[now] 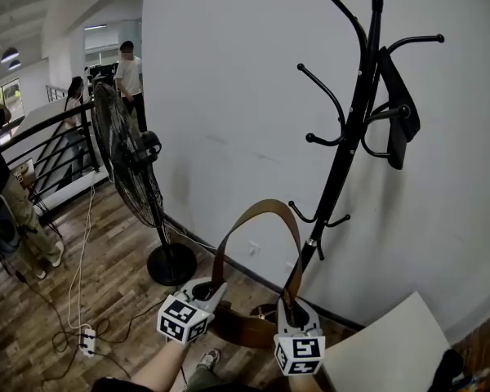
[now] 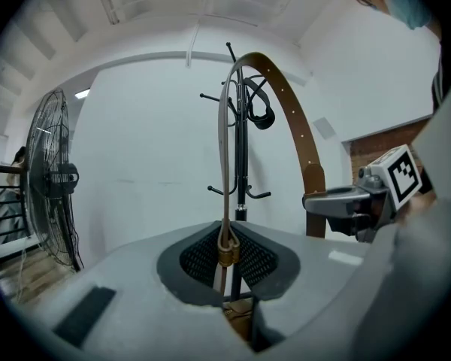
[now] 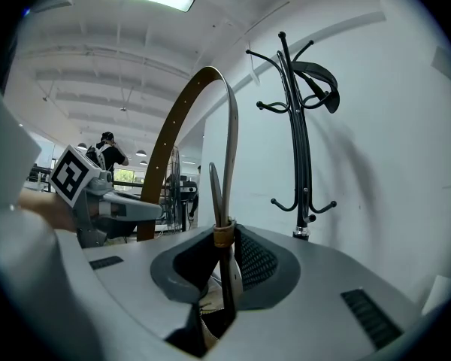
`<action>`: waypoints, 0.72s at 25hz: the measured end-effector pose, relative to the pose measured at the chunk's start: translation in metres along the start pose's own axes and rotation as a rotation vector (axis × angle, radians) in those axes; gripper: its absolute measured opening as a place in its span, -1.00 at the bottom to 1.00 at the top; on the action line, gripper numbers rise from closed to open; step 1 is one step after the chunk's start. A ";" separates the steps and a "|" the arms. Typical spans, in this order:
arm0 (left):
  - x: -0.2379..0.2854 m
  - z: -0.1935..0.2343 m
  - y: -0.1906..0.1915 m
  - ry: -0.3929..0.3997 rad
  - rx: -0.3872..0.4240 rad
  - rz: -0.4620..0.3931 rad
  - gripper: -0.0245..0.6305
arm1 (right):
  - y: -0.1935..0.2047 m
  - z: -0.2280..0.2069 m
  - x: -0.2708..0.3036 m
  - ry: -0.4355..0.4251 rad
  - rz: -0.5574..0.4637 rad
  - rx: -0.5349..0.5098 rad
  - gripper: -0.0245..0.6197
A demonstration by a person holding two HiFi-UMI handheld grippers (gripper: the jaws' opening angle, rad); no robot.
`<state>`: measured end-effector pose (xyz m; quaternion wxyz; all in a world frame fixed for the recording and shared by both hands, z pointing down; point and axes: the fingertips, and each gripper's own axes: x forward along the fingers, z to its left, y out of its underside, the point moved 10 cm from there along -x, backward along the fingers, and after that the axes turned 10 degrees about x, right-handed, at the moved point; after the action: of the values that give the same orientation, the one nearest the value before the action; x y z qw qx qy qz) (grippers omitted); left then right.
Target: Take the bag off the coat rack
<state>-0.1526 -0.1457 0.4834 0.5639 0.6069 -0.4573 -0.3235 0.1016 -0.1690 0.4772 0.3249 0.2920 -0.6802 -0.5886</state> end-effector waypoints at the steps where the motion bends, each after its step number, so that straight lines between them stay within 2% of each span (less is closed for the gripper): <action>1: -0.003 -0.003 0.002 -0.003 -0.003 0.002 -0.83 | 0.002 0.000 -0.002 -0.004 0.003 0.001 -0.74; 18: -0.027 -0.038 0.026 0.004 -0.047 0.027 -0.83 | 0.027 0.005 -0.030 0.005 0.054 0.015 -0.75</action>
<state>-0.1329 -0.1041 0.5115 0.5832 0.5881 -0.4564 -0.3252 0.1154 -0.1392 0.5003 0.3401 0.2777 -0.6915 -0.5737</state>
